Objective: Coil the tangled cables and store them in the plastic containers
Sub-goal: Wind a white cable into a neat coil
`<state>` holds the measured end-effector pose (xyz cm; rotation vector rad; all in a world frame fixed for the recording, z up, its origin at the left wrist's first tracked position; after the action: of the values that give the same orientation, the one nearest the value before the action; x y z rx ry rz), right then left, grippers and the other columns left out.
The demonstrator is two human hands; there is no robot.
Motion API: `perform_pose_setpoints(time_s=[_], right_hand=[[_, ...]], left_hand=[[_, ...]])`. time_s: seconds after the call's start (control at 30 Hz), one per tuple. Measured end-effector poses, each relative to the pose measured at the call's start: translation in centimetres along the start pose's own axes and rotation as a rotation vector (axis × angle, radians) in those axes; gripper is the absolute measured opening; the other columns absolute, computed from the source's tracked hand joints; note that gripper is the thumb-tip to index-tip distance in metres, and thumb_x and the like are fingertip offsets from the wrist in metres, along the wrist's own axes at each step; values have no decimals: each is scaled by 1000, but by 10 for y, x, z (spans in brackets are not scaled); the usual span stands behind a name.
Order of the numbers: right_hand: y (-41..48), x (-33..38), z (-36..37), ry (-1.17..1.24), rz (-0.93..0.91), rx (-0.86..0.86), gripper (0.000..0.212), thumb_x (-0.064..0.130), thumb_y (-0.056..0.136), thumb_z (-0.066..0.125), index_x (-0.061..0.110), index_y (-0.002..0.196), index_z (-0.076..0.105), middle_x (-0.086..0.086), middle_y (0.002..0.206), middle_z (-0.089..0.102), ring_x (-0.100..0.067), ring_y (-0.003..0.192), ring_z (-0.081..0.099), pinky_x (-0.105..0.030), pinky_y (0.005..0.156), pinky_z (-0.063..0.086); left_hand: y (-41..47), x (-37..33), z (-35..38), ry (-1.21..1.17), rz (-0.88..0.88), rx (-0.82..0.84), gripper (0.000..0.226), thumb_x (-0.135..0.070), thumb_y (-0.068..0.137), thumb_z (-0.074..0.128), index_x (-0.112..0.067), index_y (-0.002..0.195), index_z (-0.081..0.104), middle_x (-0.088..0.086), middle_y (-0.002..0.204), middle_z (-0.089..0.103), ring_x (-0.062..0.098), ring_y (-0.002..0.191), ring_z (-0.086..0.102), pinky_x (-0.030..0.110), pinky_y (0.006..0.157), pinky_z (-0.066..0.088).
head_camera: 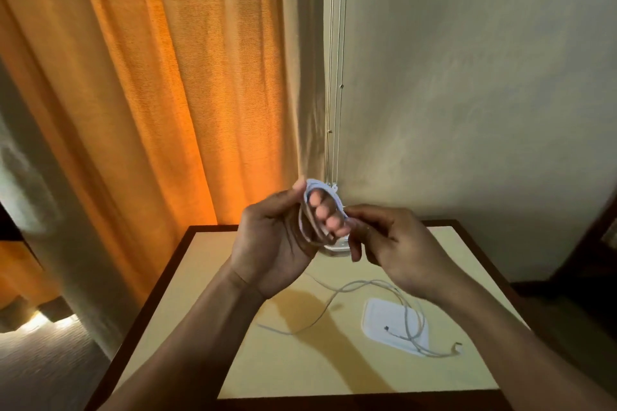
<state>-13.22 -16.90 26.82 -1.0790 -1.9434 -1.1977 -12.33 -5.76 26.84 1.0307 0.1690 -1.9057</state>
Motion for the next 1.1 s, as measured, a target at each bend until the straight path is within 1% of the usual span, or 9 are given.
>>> perform_pose_setpoints(time_s=[0.1, 0.23, 0.3, 0.4, 0.47, 0.53, 0.73, 0.93, 1.1], right_hand=[[-9, -11, 9, -327, -16, -31, 24, 28, 104, 55, 31, 86, 70, 7, 58, 59, -6, 53, 49, -14, 57, 34], [-22, -20, 11, -460, 96, -109, 29, 43, 103, 49, 32, 129, 56, 13, 59, 53, -9, 58, 52, -26, 54, 38], [-25, -9, 11, -418, 105, -154, 42, 57, 96, 50, 37, 133, 47, 8, 62, 58, -11, 57, 55, -28, 52, 39], [-26, -11, 18, -54, 235, -220, 50, 59, 92, 54, 32, 133, 53, 2, 57, 62, -8, 45, 51, -22, 50, 41], [-29, -20, 33, 233, 328, -218, 26, 48, 97, 57, 34, 118, 65, -2, 45, 49, -9, 38, 39, -19, 46, 33], [-33, -22, 44, 341, 320, -230, 11, 35, 101, 59, 31, 104, 69, -5, 44, 42, -11, 38, 31, -19, 44, 29], [-43, -33, 42, 341, 305, -402, 18, 29, 93, 71, 16, 81, 74, -6, 53, 35, -17, 52, 28, -27, 51, 27], [-47, -37, 42, 368, 312, -520, 22, 25, 94, 68, 26, 74, 74, 1, 55, 48, -9, 48, 33, -27, 54, 29], [-53, -48, 39, 396, 376, -602, 27, 30, 96, 66, 21, 71, 72, -5, 58, 50, -18, 50, 30, -30, 55, 24]], left_hand=[[5, -10, -14, -13, 153, -127, 31, -12, 96, 45, 5, 96, 71, 22, 100, 74, 37, 104, 73, 44, 94, 59], [10, -8, -24, 241, 196, -198, 29, -12, 99, 47, 10, 113, 61, 31, 117, 69, 43, 118, 66, 48, 106, 52], [9, -3, -25, 257, 173, -213, 29, -17, 99, 49, 7, 106, 64, 30, 109, 71, 41, 113, 69, 47, 104, 54], [8, 2, -22, 166, 143, -270, 34, -30, 100, 50, -8, 75, 59, 10, 73, 60, 25, 77, 67, 37, 82, 54], [7, 5, -24, 63, 132, -373, 41, -29, 99, 53, -16, 61, 44, 2, 58, 39, 17, 54, 50, 30, 65, 48], [5, 10, -31, -44, 111, -498, 47, -24, 97, 54, -21, 56, 33, -3, 51, 25, 13, 43, 31, 26, 50, 40], [3, 17, -46, -52, 62, -632, 46, -18, 96, 52, -24, 58, 27, -5, 51, 16, 12, 39, 22, 23, 41, 36], [1, 23, -49, 40, 95, -717, 47, -15, 96, 53, -20, 54, 32, -2, 51, 23, 15, 38, 28, 24, 41, 35], [1, 22, -48, 176, 146, -765, 51, -15, 99, 56, -19, 53, 32, 1, 52, 27, 17, 40, 32, 23, 42, 33]])
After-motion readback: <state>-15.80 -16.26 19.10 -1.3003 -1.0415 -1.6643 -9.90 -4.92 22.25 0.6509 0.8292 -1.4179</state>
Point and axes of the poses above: each hand's wrist, its own y-axis towards the middle knuckle, its own z-axis out of the palm, x = y × z, the point moved 9 cm from there along y, towards the middle knuckle
